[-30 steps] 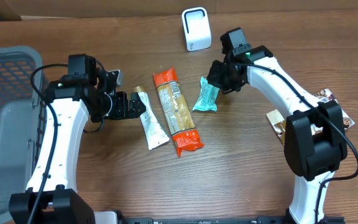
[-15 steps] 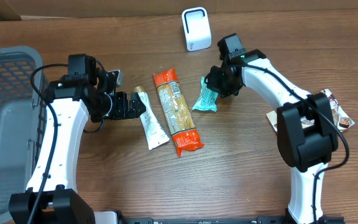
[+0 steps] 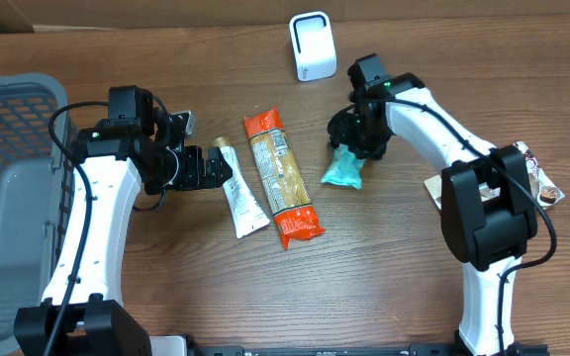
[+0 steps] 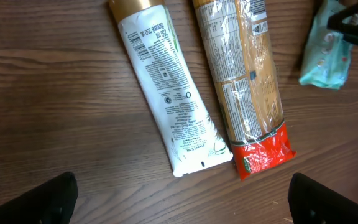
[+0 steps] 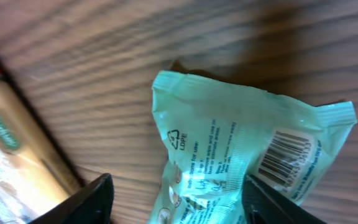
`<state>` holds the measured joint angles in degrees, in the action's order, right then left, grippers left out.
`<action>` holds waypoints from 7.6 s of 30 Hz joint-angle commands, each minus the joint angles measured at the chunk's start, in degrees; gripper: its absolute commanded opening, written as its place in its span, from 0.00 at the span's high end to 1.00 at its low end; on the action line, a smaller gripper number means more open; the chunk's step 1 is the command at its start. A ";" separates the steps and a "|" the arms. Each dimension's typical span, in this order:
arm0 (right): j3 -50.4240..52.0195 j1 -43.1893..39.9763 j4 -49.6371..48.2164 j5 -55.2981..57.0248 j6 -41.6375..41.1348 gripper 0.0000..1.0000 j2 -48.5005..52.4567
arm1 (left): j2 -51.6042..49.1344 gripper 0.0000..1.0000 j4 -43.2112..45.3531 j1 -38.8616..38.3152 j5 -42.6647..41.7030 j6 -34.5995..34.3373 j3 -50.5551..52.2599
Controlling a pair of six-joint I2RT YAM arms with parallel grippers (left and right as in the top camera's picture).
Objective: Scan the item barcode
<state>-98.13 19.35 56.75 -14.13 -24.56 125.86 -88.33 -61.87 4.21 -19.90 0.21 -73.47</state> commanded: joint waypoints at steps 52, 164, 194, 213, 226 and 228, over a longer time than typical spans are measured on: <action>25.81 9.11 -26.08 -4.96 -7.19 0.42 -14.49 | -0.28 0.01 0.02 -0.11 -0.02 1.11 -0.02; 6.67 1.86 -6.16 25.07 15.32 0.96 -34.47 | -0.28 0.00 0.04 -0.11 -0.02 1.11 -0.02; 6.67 9.40 -96.19 45.18 111.91 0.96 6.14 | -0.28 0.00 0.04 -0.11 0.00 1.11 -0.02; 6.67 7.98 -95.91 44.39 114.40 0.96 9.60 | -0.28 0.00 0.04 -0.11 -0.02 1.11 -0.02; 6.67 8.39 -92.30 44.06 114.40 0.96 9.60 | -0.28 0.00 0.04 -0.11 -0.02 1.09 -0.02; 6.67 8.50 -92.15 44.04 114.36 0.96 9.60 | -0.28 0.00 0.04 -0.11 0.00 1.11 -0.02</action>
<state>-90.63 27.44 -35.00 30.22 90.02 135.72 -88.33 -61.87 4.21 -19.90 0.21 -73.47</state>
